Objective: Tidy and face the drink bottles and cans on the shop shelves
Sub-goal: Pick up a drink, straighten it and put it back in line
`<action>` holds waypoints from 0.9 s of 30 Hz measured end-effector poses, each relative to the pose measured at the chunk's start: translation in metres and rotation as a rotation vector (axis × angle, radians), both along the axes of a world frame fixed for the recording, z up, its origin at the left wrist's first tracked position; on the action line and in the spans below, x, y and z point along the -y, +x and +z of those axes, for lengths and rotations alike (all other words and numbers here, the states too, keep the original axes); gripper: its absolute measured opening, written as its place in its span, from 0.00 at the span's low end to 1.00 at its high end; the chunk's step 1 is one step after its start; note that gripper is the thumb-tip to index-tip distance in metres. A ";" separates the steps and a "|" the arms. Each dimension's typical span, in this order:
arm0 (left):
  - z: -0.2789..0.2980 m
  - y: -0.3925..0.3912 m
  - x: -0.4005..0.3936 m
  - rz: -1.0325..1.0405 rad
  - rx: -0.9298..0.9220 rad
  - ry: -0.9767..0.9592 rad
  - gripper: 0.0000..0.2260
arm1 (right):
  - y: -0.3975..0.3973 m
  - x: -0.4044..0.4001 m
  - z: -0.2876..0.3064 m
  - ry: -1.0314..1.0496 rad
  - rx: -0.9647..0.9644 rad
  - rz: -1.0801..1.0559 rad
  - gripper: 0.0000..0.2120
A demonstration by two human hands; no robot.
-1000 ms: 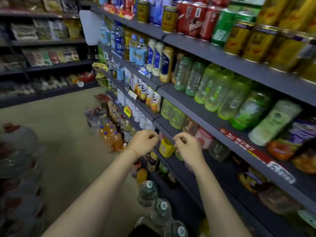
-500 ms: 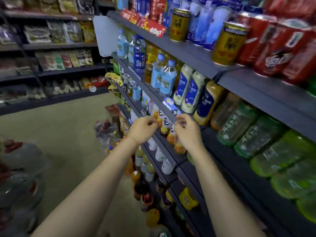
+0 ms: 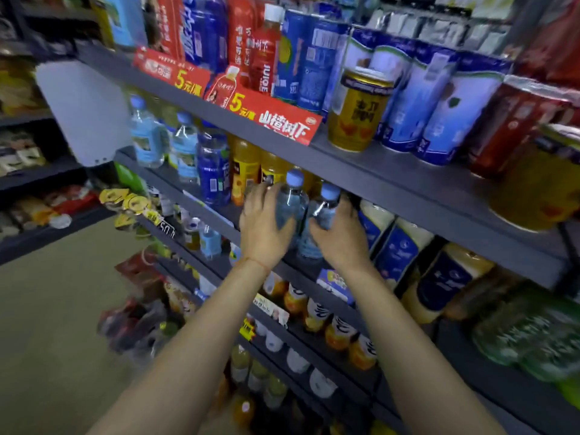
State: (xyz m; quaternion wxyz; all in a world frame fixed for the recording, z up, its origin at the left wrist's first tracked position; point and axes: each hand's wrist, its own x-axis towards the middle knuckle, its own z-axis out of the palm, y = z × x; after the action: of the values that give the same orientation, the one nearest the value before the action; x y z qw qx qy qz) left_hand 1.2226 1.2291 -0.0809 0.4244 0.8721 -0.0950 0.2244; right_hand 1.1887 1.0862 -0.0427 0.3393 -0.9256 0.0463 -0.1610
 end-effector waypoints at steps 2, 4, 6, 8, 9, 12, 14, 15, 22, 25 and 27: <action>-0.004 0.010 -0.001 -0.056 -0.064 0.008 0.31 | 0.012 -0.002 -0.004 0.018 -0.048 -0.047 0.34; -0.013 0.014 -0.002 -0.082 -0.059 -0.010 0.32 | 0.018 -0.002 -0.013 0.087 -0.098 -0.050 0.37; -0.018 0.017 -0.002 -0.092 -0.007 -0.037 0.32 | 0.015 -0.004 -0.019 0.115 -0.073 -0.069 0.38; -0.021 0.019 -0.001 -0.102 -0.017 -0.058 0.32 | 0.008 -0.006 -0.023 0.126 -0.009 -0.065 0.36; -0.021 0.019 -0.001 -0.111 -0.028 -0.062 0.32 | 0.003 -0.007 -0.024 0.145 0.024 -0.057 0.33; -0.016 0.010 -0.001 -0.077 -0.011 -0.081 0.34 | -0.023 -0.009 -0.022 0.214 0.071 -0.035 0.31; -0.006 -0.009 0.002 0.022 0.085 -0.152 0.32 | -0.049 -0.005 -0.016 0.278 0.085 -0.032 0.29; 0.001 -0.024 0.008 0.061 0.140 -0.198 0.28 | -0.064 0.000 -0.013 0.311 0.095 -0.025 0.28; 0.043 -0.174 0.111 -0.573 -0.607 -0.437 0.11 | -0.205 0.093 0.000 0.646 0.058 -0.109 0.14; 0.035 -0.260 0.183 -0.821 -0.860 -0.412 0.10 | -0.290 0.158 -0.004 0.662 -0.007 -0.238 0.16; 0.020 -0.313 0.230 -0.850 -0.935 -0.448 0.15 | -0.351 0.201 -0.003 0.657 -0.051 -0.313 0.19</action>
State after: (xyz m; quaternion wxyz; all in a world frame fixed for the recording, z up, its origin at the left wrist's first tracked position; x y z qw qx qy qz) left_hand 0.9093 0.9988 -0.0606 0.6433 0.6549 -0.1874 -0.3496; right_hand 0.8374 0.8856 -0.0458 0.5885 -0.7526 0.2451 -0.1646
